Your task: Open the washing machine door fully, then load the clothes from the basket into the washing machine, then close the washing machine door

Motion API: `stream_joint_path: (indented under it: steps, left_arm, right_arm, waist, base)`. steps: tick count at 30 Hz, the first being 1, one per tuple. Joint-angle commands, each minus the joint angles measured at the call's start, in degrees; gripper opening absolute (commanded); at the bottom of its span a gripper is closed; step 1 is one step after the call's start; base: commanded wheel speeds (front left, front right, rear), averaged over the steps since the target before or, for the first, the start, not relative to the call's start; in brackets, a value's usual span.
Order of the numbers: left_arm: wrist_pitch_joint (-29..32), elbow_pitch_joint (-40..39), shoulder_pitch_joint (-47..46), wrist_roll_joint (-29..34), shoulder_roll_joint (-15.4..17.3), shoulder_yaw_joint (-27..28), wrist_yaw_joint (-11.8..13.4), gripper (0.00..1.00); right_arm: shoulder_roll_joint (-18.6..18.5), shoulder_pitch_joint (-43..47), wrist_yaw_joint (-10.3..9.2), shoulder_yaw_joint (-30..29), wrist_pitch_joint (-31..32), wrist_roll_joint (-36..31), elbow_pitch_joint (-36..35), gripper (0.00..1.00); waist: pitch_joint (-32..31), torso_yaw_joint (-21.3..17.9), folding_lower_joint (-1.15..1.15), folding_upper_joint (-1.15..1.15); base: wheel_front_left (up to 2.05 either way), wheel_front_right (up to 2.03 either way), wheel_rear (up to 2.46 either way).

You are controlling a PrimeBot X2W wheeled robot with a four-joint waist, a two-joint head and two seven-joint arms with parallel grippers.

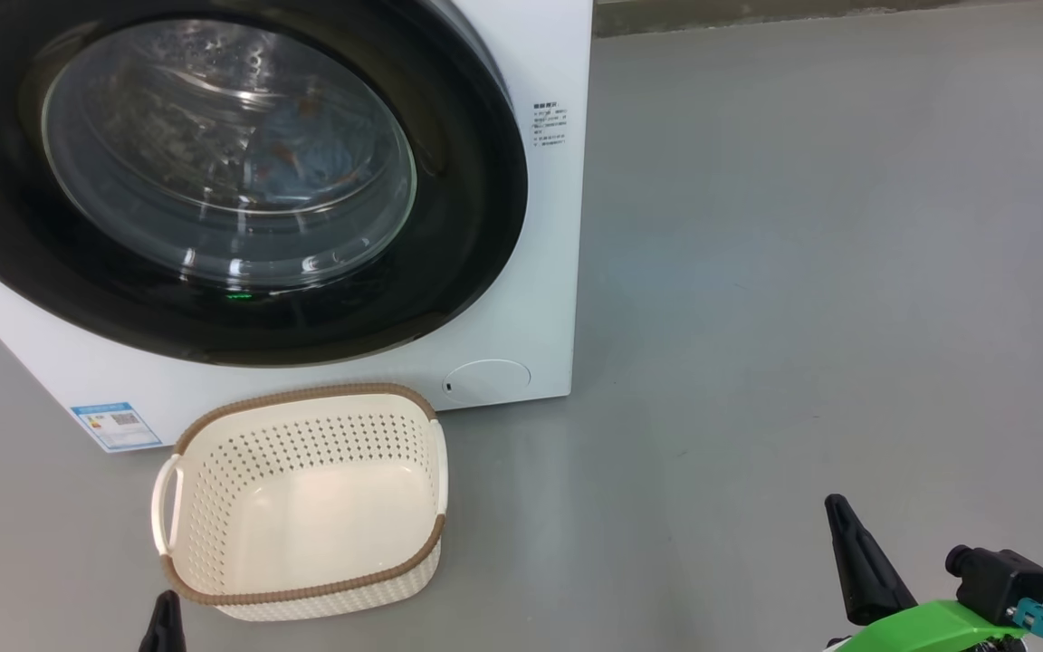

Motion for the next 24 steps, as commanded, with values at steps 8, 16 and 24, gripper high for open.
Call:
stream_joint_path:
  steps: [8, 16, 24]
  left_arm:
    - [1.48, -0.48, -3.37, -5.74, 1.07, 0.56, -0.03, 0.00]
    - [2.83, 0.08, -4.31, -10.69, 1.14, 0.62, -0.03, 0.00]
    - [4.18, 0.65, -5.25, -15.63, 1.20, 0.68, -0.04, 0.00]
  right_arm:
    - [-0.68, -2.19, -0.11, -0.24, 1.39, 6.38, -1.59, 0.00]
    - [-0.78, -2.41, -0.13, -0.49, 2.63, 11.77, -1.66, 0.00]
    - [-0.86, -2.63, -0.15, -0.78, 3.90, 17.14, -1.73, 0.00]
  waist:
    - [-0.08, 0.03, 0.00, 0.00]
    - [-0.17, 0.07, 0.00, 0.00]
    - [-0.25, 0.11, 0.00, 0.00]
  base:
    - [0.00, 0.00, 0.00]
    - [0.00, 0.00, 0.00]
    - [0.00, 0.00, 0.00]
